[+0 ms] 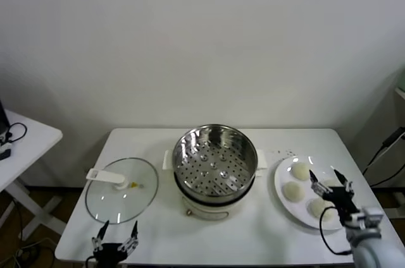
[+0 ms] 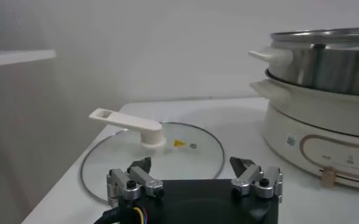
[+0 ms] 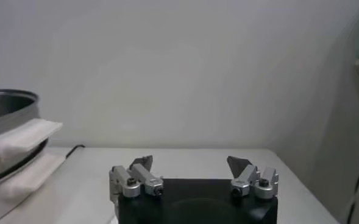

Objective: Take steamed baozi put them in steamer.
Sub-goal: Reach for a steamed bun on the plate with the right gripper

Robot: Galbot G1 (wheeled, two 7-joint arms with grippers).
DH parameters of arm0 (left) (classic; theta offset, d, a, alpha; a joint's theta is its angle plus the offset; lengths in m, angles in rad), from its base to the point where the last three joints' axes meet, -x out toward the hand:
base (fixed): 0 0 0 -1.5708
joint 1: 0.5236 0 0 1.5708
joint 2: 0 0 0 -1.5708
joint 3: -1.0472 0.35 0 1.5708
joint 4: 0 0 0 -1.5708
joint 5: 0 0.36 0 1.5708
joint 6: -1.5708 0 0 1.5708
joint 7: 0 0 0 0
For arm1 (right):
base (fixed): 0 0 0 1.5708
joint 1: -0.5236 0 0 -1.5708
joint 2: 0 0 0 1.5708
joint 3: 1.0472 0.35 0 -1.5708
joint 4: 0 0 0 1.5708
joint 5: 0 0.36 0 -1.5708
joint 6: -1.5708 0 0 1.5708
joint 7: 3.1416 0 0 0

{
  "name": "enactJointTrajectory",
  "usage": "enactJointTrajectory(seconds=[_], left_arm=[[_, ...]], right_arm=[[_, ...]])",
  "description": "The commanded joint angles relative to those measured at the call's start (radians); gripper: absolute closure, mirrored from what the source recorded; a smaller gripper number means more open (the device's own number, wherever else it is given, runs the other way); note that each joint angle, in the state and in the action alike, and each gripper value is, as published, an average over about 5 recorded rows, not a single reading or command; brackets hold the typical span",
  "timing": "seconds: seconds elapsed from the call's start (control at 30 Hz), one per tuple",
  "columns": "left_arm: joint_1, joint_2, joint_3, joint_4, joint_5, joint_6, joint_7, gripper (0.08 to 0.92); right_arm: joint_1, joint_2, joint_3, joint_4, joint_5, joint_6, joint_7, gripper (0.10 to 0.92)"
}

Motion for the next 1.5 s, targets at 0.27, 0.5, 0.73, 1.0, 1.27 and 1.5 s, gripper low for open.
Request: enactJointTrajectory(seconds=[0.27,0.5,0.73,1.0,1.27,1.5], left_arm=[[-0.004,0.004,0.008,0.011,0.034,-0.015,0.005,0.177],[-0.007,0.009,0.011,0.013,0.043,-0.015,0.005,0.177],[-0.004,0.009,0.012,0.015,0.052,-0.016,0.007,0.177],[0.001,0.000,0.015,0.009,0.047,-0.005,0.008,0.177],[0.005,-0.011,0.015,0.005,0.053,-0.004,0.008,0.177],[0.005,-0.017,0.013,0.011,0.065,-0.008,0.007,0.177]], right_arm=[[0.477,-0.460,-0.359,-0.184,-0.446,-0.151,-0.559,0.203],[0.806,-0.535,-0.724,-0.328,-0.684,0.104,-0.895,0.203],[1.254,-0.459,-1.200,-0.508,-0.711,0.257,-1.094,0.203],[1.485,-0.320,-1.445,-0.686,-0.663,0.335,-1.209,0.203],[1.453,-0.191,-1.449,-0.834,-0.672,0.355,-1.227,0.203],[1.383,-0.103,-1.370,-0.929,-0.739,0.383,-1.211,0.203]])
